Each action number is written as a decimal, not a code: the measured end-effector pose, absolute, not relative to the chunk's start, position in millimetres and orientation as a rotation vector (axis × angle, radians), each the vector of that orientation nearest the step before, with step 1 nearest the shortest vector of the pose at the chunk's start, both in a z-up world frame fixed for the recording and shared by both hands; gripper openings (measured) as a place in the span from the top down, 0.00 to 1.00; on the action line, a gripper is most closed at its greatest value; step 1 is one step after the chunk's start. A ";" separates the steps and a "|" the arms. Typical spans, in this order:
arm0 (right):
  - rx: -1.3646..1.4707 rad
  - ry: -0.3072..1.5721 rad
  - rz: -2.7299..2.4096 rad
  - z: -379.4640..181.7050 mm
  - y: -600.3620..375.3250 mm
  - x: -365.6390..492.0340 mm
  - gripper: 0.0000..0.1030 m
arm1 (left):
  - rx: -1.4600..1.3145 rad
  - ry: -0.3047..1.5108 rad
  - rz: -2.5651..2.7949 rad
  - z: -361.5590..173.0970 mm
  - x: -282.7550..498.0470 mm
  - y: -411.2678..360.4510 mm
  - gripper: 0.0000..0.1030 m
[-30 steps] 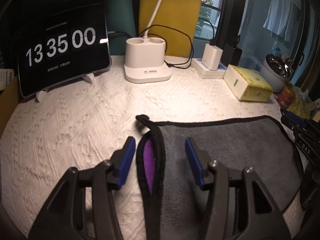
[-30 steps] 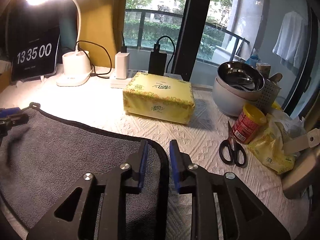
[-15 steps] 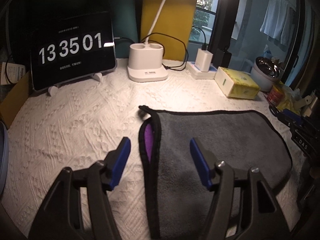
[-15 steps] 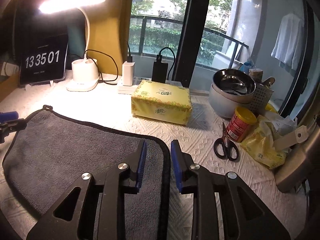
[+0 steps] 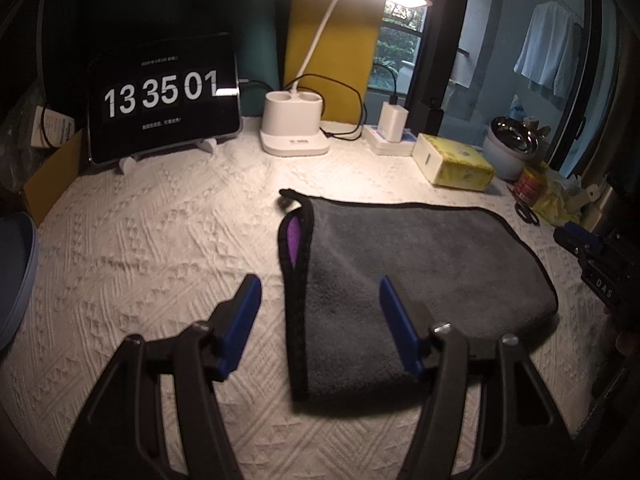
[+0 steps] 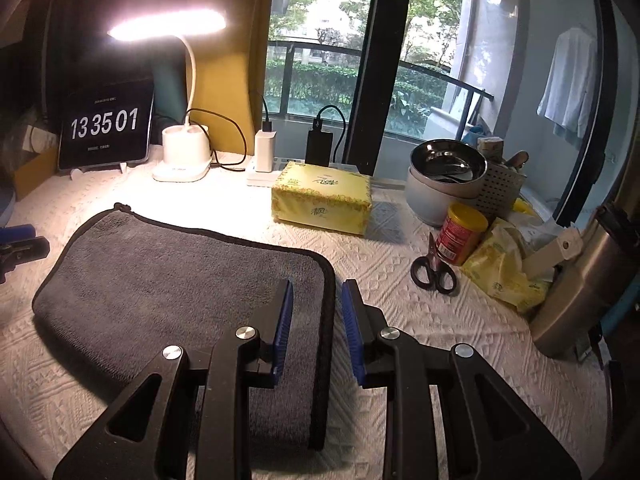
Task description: Fold towel
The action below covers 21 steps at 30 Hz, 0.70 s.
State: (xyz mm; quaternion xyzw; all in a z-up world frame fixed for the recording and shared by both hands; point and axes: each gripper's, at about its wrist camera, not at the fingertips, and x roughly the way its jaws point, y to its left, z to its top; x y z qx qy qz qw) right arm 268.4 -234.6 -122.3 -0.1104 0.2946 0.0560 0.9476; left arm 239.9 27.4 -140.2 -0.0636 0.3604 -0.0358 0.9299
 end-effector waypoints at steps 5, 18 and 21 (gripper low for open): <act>-0.218 0.589 0.111 -118.9 -240.6 249.6 0.74 | -0.151 0.739 -0.077 -141.0 226.5 25.6 0.39; -0.181 0.553 0.125 -109.6 -244.5 203.0 0.74 | -0.146 0.679 -0.081 -127.7 179.1 14.5 0.39; -0.177 0.542 0.133 -106.8 -242.6 192.4 0.74 | -0.148 0.657 -0.079 -122.9 167.6 12.3 0.39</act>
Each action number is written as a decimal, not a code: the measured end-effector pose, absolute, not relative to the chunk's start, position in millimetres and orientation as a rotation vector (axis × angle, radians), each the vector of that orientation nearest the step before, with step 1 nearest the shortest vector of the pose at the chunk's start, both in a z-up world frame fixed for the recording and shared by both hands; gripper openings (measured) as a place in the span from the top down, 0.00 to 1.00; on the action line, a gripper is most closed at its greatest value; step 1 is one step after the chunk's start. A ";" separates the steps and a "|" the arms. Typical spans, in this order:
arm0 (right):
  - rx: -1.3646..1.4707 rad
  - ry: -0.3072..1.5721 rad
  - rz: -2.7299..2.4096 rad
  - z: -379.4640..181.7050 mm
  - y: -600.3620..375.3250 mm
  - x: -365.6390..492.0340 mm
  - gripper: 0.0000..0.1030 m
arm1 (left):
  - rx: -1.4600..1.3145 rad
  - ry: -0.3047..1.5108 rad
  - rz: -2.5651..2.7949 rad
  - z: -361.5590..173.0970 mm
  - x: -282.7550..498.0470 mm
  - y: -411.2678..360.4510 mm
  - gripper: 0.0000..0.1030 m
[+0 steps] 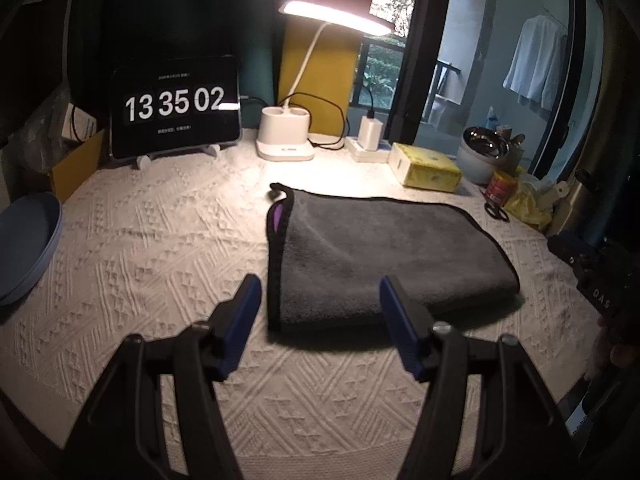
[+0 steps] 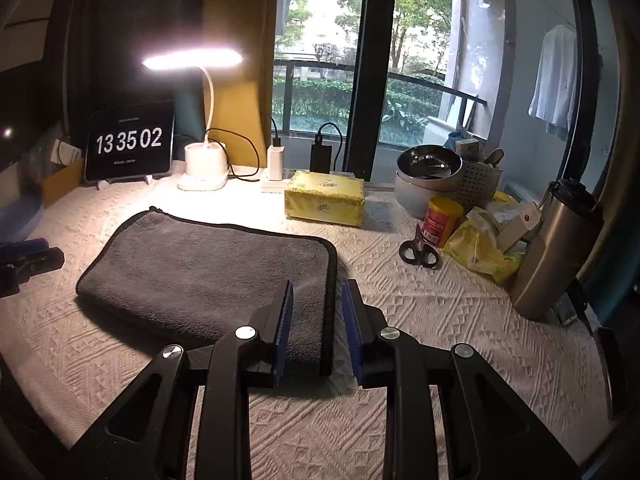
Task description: Fold towel
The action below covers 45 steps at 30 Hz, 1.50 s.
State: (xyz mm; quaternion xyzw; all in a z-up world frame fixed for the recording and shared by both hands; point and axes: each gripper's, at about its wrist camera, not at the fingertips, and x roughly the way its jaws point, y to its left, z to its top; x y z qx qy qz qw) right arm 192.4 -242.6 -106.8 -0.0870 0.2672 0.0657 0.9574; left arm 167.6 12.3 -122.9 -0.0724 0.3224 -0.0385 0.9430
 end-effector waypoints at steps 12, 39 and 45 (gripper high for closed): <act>-0.172 0.460 0.164 -92.3 -235.9 155.1 0.74 | -0.117 0.589 -0.088 -118.8 132.1 0.5 0.39; -0.096 0.315 0.174 -90.2 -232.1 57.5 0.66 | -0.114 0.320 -0.070 -105.7 33.9 -4.5 0.39; -0.078 0.257 0.107 -91.4 -232.4 32.1 0.66 | -0.127 0.249 -0.070 -102.9 6.0 -9.4 0.38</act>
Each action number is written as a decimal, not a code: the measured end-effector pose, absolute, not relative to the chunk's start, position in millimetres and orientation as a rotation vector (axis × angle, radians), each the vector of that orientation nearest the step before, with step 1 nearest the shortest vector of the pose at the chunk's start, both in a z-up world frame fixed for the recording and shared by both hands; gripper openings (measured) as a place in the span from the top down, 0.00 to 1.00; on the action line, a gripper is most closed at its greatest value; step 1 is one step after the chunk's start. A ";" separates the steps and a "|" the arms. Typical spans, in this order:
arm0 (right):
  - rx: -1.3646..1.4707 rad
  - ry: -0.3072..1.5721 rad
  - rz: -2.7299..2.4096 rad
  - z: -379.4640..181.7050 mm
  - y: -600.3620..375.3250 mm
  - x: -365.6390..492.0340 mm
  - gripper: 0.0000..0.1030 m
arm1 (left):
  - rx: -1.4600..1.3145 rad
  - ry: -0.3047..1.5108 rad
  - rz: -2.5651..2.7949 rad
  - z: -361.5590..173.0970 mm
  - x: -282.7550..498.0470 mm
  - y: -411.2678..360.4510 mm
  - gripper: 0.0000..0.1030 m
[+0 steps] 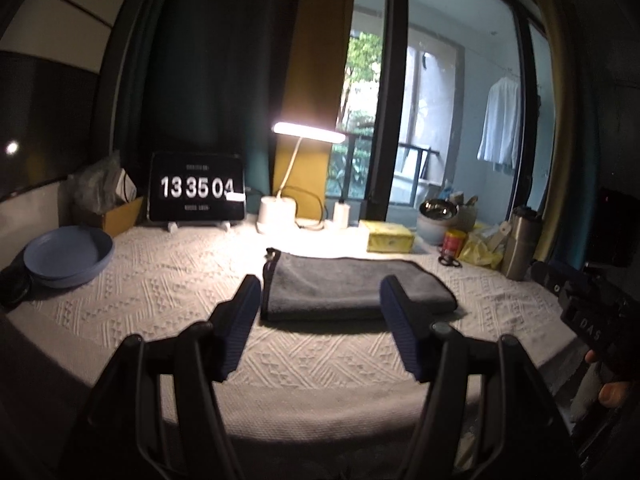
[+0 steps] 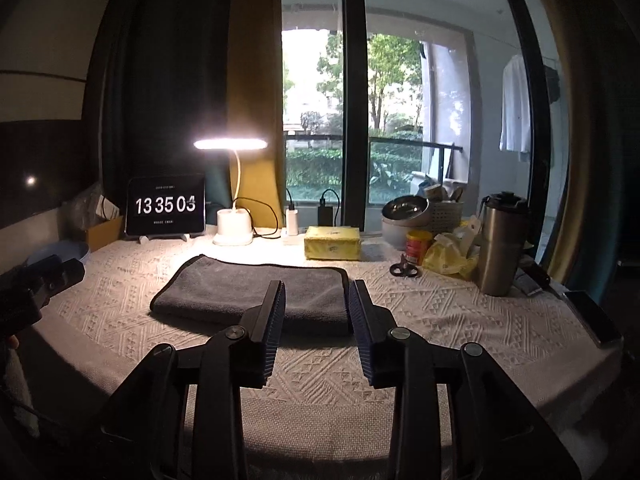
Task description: Fold towel
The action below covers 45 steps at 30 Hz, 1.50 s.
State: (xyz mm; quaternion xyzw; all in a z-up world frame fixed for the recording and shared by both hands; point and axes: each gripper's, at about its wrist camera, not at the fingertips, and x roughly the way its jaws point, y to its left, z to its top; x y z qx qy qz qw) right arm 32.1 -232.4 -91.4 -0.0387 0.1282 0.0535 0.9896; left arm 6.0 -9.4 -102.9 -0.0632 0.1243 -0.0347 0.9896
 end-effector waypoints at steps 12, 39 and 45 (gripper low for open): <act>-0.120 0.211 0.091 -89.5 -225.2 21.0 0.65 | -0.129 0.214 -0.049 -99.4 2.5 -8.8 0.37; -0.119 0.219 0.092 -94.0 -225.0 23.1 0.65 | -0.126 0.213 -0.040 -102.6 3.2 -8.5 0.37; -0.119 0.219 0.092 -93.5 -224.9 23.0 0.65 | -0.127 0.213 -0.039 -102.6 3.2 -8.2 0.37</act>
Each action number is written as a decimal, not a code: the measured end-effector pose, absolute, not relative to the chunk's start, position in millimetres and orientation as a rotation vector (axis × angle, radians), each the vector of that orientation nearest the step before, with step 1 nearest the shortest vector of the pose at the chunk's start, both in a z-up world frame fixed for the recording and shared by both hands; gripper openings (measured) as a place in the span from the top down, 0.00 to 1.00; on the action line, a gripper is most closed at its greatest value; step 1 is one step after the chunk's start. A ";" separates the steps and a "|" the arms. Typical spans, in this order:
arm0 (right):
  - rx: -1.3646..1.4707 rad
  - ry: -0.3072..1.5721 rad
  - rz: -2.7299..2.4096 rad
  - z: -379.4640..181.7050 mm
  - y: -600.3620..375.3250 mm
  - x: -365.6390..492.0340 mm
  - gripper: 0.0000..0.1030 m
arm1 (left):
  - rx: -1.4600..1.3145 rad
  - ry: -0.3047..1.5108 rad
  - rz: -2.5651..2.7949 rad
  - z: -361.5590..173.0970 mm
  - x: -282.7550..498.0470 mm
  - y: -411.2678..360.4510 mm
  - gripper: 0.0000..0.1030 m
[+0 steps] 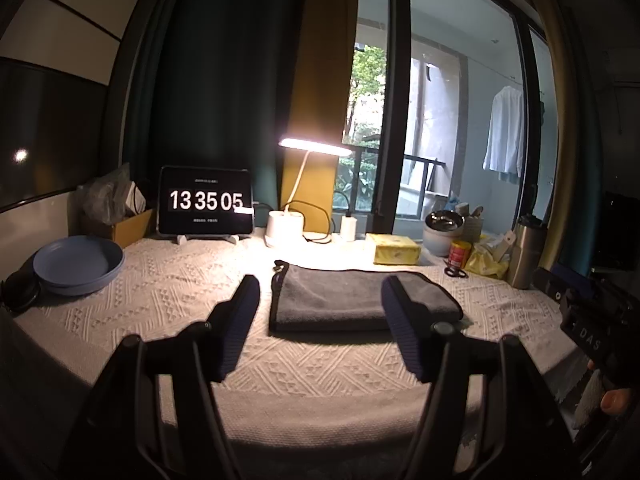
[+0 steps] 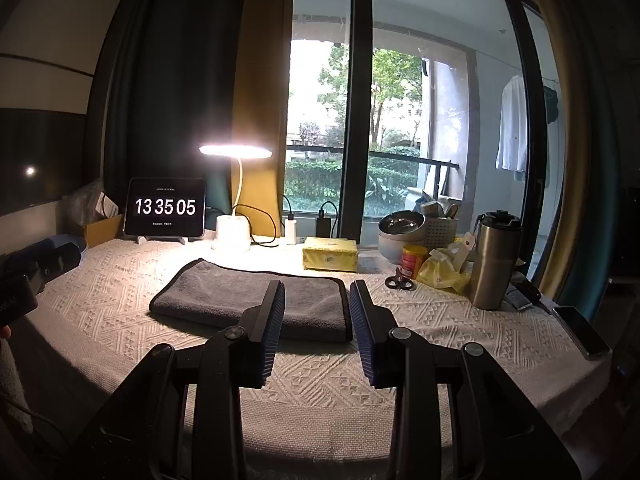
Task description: Fold towel
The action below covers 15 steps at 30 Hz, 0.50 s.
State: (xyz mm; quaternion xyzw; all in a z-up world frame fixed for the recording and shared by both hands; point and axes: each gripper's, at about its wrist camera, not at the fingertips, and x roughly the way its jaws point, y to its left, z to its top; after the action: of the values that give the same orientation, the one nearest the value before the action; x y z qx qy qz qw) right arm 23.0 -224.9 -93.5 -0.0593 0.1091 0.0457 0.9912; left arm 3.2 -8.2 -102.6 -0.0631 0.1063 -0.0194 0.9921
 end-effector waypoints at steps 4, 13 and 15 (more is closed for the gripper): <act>-0.117 0.219 0.091 -94.0 -225.0 23.3 0.65 | -0.126 0.215 -0.039 -102.5 3.3 -8.4 0.37; -0.119 0.219 0.091 -95.6 -223.2 23.3 0.65 | -0.126 0.218 -0.036 -105.3 3.2 -7.2 0.37; -0.119 0.220 0.091 -96.5 -222.9 23.8 0.65 | -0.125 0.218 -0.035 -105.5 3.0 -6.9 0.37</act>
State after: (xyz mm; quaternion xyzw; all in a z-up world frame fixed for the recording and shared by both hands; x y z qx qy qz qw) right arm 23.8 -222.9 -96.5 -0.0592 0.1099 0.0456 0.9911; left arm 3.0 -6.9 -105.5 -0.0625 0.1085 -0.0175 0.9920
